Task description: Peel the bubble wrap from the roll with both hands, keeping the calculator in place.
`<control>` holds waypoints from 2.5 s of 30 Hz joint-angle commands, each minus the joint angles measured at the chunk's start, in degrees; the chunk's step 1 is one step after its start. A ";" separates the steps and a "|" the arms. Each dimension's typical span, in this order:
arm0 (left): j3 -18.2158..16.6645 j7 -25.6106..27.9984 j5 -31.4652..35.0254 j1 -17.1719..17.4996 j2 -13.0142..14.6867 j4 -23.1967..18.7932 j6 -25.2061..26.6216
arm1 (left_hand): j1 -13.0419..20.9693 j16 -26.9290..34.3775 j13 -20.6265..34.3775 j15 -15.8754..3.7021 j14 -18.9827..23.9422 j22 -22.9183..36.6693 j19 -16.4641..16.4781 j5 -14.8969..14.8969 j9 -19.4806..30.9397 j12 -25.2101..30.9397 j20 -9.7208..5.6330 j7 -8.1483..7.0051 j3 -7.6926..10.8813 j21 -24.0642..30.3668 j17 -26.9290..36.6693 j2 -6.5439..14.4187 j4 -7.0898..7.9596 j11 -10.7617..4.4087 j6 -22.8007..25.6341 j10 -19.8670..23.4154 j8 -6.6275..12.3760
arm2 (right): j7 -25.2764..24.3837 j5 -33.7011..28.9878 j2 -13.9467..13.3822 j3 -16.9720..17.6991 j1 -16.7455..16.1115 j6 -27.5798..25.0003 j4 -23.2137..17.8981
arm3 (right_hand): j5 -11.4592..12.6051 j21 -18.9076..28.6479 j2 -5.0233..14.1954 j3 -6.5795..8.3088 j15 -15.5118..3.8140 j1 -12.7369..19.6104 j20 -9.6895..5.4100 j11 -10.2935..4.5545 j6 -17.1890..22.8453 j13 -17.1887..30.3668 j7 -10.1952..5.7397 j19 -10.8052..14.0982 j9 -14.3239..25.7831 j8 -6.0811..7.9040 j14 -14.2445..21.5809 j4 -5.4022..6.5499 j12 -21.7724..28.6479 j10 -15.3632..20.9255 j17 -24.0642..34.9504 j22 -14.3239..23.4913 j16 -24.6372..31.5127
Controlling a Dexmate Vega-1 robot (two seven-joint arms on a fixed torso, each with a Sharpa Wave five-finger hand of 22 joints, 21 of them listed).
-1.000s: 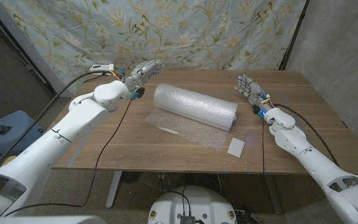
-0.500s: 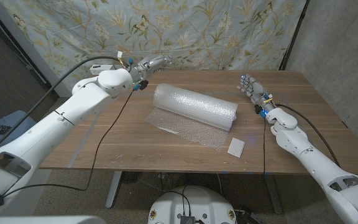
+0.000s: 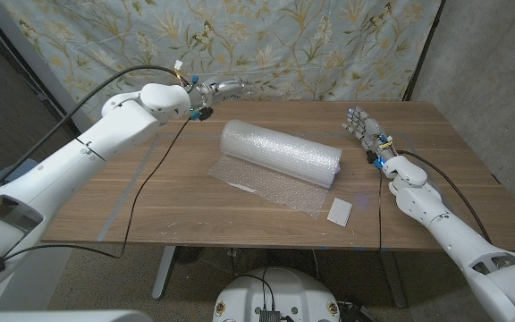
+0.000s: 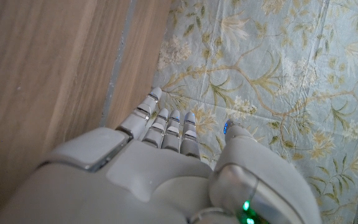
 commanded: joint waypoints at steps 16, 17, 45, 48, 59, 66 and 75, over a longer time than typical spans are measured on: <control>15.59 -25.70 9.03 -19.67 -4.14 12.40 -4.04 | 4.82 -0.10 0.54 -0.21 -3.23 0.13 -1.66 -0.20 0.37 0.02 -1.23 -0.35 -1.16 -1.22 0.31 -3.18 0.30 -1.25 -4.62 -3.17 -0.38 | -1.57 -0.22 1.03 0.59 0.63 1.60 1.34 | -0.16 0.29 0.28 0.24 0.50 -0.10 -0.39 0.36 -0.45 0.27 0.32 -0.48 0.25 -0.54 -0.69 -0.45 -0.39 -1.04 0.22 0.08 0.24; 16.04 -26.56 9.30 -20.29 -4.40 12.93 -4.13 | 5.09 -0.20 0.57 -0.18 -3.72 0.13 -1.97 -0.36 0.37 -0.01 -1.33 -0.35 -1.32 -1.35 0.32 -3.46 0.34 -1.41 -4.94 -3.50 -0.36 | -1.67 -0.23 1.05 0.62 0.64 1.59 1.36 | -0.16 0.29 0.27 0.25 0.53 -0.11 -0.40 0.37 -0.47 0.27 0.30 -0.47 0.25 -0.55 -0.70 -0.46 -0.40 -1.07 0.23 0.08 0.25; 25.82 -41.59 17.66 -32.02 -7.95 19.07 -5.57 | 8.49 -0.15 0.97 0.20 -7.87 0.19 -6.31 -2.70 0.37 -0.28 -1.27 1.21 -3.27 -2.13 0.52 -4.47 1.22 -0.03 -11.29 -8.88 -0.53 | -3.28 -0.51 1.04 1.01 0.45 1.54 0.94 | -0.22 0.17 0.01 0.18 0.84 -0.71 -0.08 0.71 -1.77 0.31 0.49 -1.22 0.29 -0.97 -1.52 -0.69 -0.76 -2.72 0.37 0.10 0.19; 26.79 -43.13 18.22 -33.09 -8.65 20.21 -6.17 | 8.59 -0.13 1.00 0.23 -8.12 0.20 -6.55 -2.88 0.37 -0.30 -1.34 1.24 -3.43 -2.12 0.53 -4.49 1.27 -0.06 -11.62 -9.28 -0.52 | -3.52 -0.45 0.88 1.11 0.20 1.24 0.46 | -0.22 0.02 -0.02 0.15 1.02 -0.90 0.14 1.00 -2.29 0.32 0.52 -1.78 0.30 -1.11 -2.06 -0.73 -0.91 -3.44 0.41 0.10 0.06; 29.81 -48.23 19.97 -37.36 -11.45 24.85 -9.33 | 9.66 -0.05 1.20 1.59 -11.27 0.22 -9.39 -4.24 0.40 -0.23 -0.34 2.55 -4.63 -2.10 0.63 -4.33 1.52 0.99 -15.47 -12.73 -0.56 | -4.36 -0.33 0.79 1.45 -0.64 0.84 -0.80 | -0.23 -0.16 -0.18 0.05 1.53 -1.38 0.71 1.44 -3.62 0.35 0.85 -2.92 0.35 -1.37 -3.05 -0.85 -1.08 -4.80 0.47 0.10 -0.12; 31.40 -49.18 21.74 -38.63 -12.56 25.93 -10.89 | 10.04 0.07 1.25 1.53 -11.48 0.20 -9.44 -4.68 0.41 -0.03 -0.47 2.22 -4.97 -1.94 0.63 -4.72 1.35 0.98 -16.39 -12.95 -0.54 | -5.02 -0.19 0.72 1.85 -1.45 0.74 -1.78 | -0.22 -0.19 -0.20 0.03 1.83 -1.58 1.05 1.46 -4.35 0.36 0.81 -3.43 0.36 -1.48 -3.22 -0.93 -1.04 -5.27 0.49 0.11 -0.08; 31.21 -46.21 23.15 -37.78 -12.76 26.30 -14.57 | 10.89 -0.10 1.34 1.86 -12.55 0.17 -9.62 -5.17 0.43 0.21 -0.54 1.95 -5.21 -1.86 0.62 -4.94 1.18 0.95 -16.45 -13.32 -0.11 | -4.88 0.37 0.79 2.38 -2.41 0.86 -2.34 | -0.25 -0.13 -0.40 -0.13 2.08 -2.00 1.31 1.73 -5.52 0.38 0.95 -3.84 0.39 -1.65 -3.68 -0.98 -1.09 -6.12 0.52 0.12 -0.11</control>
